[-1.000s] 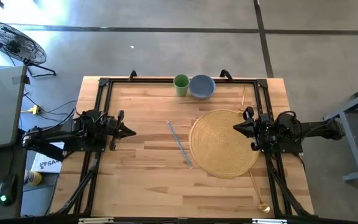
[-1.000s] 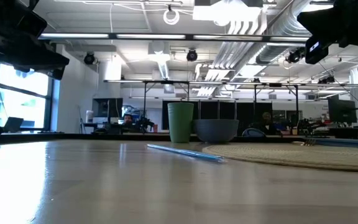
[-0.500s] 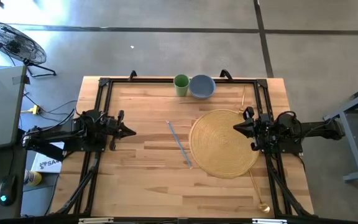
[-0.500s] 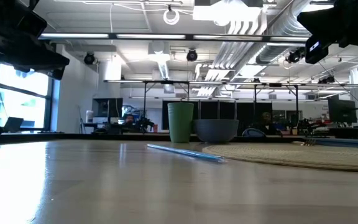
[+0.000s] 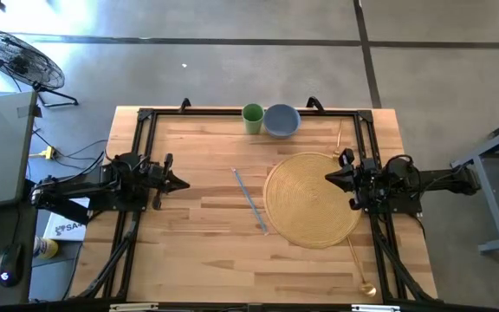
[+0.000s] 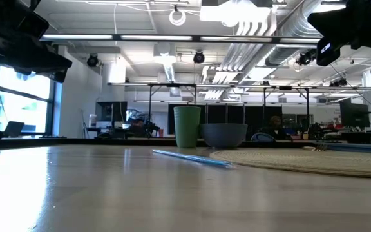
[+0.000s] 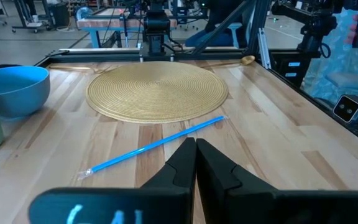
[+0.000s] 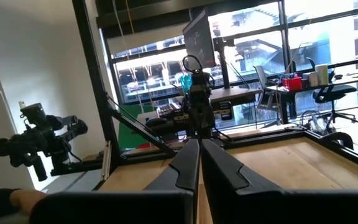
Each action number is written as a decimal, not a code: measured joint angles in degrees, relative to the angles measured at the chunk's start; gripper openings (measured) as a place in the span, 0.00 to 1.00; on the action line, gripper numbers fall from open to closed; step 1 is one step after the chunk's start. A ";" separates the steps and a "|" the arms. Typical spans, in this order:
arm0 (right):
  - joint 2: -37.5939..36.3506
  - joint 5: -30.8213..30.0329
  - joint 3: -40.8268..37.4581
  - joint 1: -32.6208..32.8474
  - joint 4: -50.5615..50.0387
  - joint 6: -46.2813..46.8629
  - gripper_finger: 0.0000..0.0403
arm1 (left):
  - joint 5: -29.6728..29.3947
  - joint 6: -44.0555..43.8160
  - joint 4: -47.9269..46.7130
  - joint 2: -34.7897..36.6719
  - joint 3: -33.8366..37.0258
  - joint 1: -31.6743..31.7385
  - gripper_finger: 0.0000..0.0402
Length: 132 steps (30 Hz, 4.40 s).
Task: Pick & Place Utensil
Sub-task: Put the blue bowl on the brown mat
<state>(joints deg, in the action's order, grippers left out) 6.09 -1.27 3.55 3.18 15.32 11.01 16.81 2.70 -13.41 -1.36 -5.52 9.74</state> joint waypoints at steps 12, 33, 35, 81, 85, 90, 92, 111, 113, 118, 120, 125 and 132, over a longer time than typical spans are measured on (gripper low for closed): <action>-0.02 -12.13 0.02 -0.02 13.88 -5.68 0.03 | 0.03 0.00 0.00 0.02 0.02 0.00 0.02; 19.08 -8.23 0.00 -0.03 26.53 -9.86 0.03 | 0.18 -0.02 0.02 0.00 0.00 0.00 0.02; 23.82 -8.36 0.00 -0.04 29.82 -9.90 0.03 | 0.18 -0.01 0.02 0.01 0.02 0.00 0.02; 85.08 3.23 47.89 -33.97 -17.17 -24.53 0.37 | 0.03 -0.01 0.00 0.00 0.01 0.00 0.02; 88.42 4.72 47.89 -35.16 -13.28 -24.57 0.37 | 0.05 0.00 0.02 0.00 0.00 0.00 0.02; 91.56 4.65 48.62 -35.60 -10.76 -24.82 0.37 | 0.21 0.00 0.02 0.00 0.02 0.00 0.02; 92.75 3.88 49.95 -35.58 -11.81 -24.70 0.36 | 0.18 0.00 0.02 0.02 0.00 0.00 0.02; 94.47 1.59 52.96 -35.84 -18.99 -23.50 0.36 | 0.14 0.00 0.02 0.00 0.02 0.00 0.02; 94.47 1.59 52.96 -35.84 -18.63 -23.48 0.35 | 0.14 -0.01 0.02 0.00 0.00 0.00 0.02; 94.47 1.72 52.96 -35.80 -18.33 -23.48 0.31 | 0.12 0.00 0.02 0.00 0.02 0.00 0.02; 94.48 2.02 52.96 -35.80 -18.15 -23.48 0.30 | 0.10 -0.02 0.02 0.00 0.01 0.00 0.02; 94.47 2.29 52.96 -35.78 -17.73 -22.86 0.27 | -0.03 0.00 0.00 0.00 0.00 0.00 0.02; 94.48 2.31 52.95 -35.78 -17.58 -22.84 0.23 | -0.01 0.00 0.00 0.00 0.00 0.00 0.02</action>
<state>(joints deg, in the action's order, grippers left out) 100.57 1.04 56.50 -32.60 -2.26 -11.84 16.80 2.70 -13.41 -1.37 -5.52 9.74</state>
